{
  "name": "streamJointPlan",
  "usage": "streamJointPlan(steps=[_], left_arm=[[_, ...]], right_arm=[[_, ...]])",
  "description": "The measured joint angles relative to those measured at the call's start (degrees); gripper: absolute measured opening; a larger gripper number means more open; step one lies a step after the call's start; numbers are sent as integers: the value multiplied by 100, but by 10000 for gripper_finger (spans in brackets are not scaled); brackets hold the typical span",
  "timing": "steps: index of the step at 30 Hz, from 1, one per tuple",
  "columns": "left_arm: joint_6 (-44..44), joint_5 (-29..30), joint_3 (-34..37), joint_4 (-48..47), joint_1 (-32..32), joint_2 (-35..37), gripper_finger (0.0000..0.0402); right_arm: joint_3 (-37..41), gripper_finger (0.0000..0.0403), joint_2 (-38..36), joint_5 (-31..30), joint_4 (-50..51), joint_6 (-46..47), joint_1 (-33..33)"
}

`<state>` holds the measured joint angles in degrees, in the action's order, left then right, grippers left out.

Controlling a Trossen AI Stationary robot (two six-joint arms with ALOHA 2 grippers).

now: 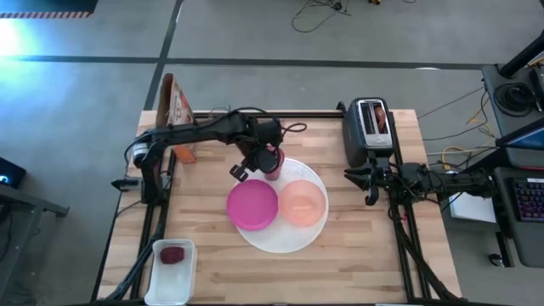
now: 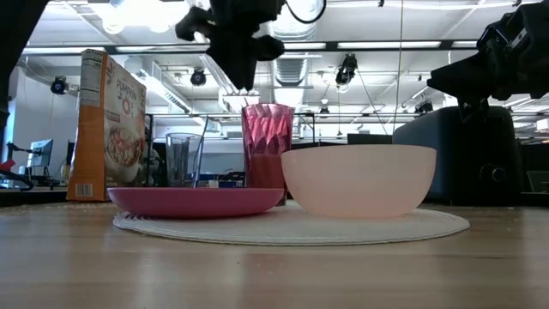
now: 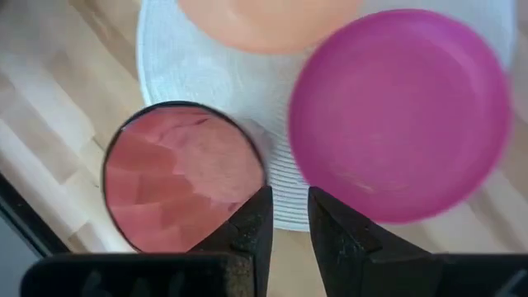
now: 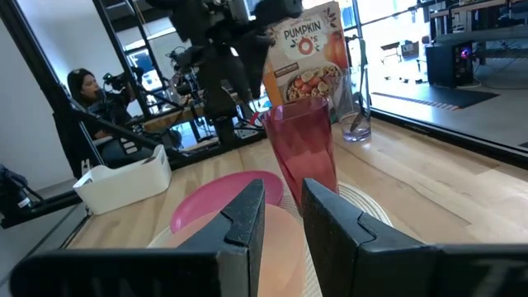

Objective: Arrange a breakfast setting
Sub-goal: Move the white bin to the bottom right of the table

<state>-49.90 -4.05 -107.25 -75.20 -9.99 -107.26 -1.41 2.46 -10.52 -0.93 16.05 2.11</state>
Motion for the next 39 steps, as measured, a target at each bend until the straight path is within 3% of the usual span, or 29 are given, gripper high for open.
streamJointPlan(steps=[7,15,25,34,39], left_arm=[[1070,-21,-205,-924,516,104,62],[2773,6,489,-1322,1436,580,62],[5349,116,1654,-722,2898,1269,62],[6579,107,2868,-40,4033,1652,62],[7290,39,3185,82,4596,1815,62]], right_arm=[[0,73,0,0,2,0,-2],[0,73,0,0,2,0,0],[0,73,0,0,4,0,0],[0,73,-2,0,4,0,-1],[0,73,-2,0,4,0,-1]])
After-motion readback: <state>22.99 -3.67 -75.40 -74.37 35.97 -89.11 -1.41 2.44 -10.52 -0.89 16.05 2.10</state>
